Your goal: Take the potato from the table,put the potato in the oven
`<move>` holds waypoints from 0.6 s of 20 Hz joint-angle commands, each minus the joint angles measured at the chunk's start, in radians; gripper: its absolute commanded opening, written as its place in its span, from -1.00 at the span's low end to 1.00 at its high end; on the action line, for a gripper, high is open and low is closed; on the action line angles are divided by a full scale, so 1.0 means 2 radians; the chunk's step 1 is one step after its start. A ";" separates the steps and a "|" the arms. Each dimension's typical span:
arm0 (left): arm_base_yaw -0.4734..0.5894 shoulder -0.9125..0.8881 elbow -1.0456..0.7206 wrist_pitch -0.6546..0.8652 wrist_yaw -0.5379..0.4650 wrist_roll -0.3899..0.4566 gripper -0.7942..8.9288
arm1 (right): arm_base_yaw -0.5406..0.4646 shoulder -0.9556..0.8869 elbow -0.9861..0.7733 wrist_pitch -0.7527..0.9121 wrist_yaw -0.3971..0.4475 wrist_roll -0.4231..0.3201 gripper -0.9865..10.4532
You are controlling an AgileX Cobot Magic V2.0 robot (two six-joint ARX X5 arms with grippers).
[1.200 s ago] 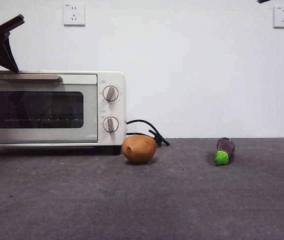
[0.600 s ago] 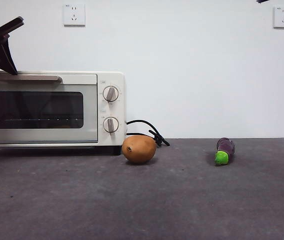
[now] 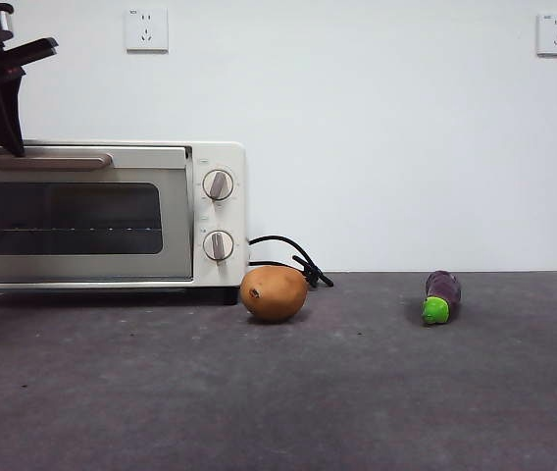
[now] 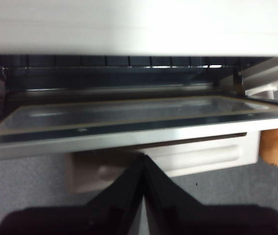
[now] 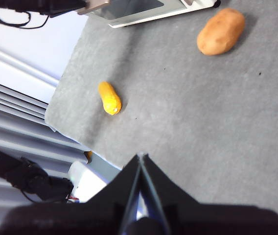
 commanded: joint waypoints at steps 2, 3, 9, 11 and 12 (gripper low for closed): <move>-0.025 0.026 -0.017 -0.019 -0.048 0.009 -0.85 | 0.001 -0.023 0.002 -0.016 0.000 -0.007 -0.83; -0.033 0.026 -0.017 -0.020 -0.062 0.010 -0.85 | 0.001 -0.029 0.002 -0.021 0.000 -0.007 -0.83; -0.068 0.026 -0.018 -0.027 -0.091 0.014 -0.85 | 0.001 -0.053 0.002 -0.041 0.000 -0.008 -0.83; -0.077 0.026 -0.018 -0.027 -0.106 0.014 -0.85 | 0.001 -0.054 0.002 -0.056 0.000 -0.015 -0.83; -0.081 0.026 -0.018 -0.028 -0.115 0.014 -0.85 | 0.001 -0.054 0.002 -0.062 0.000 -0.020 -0.83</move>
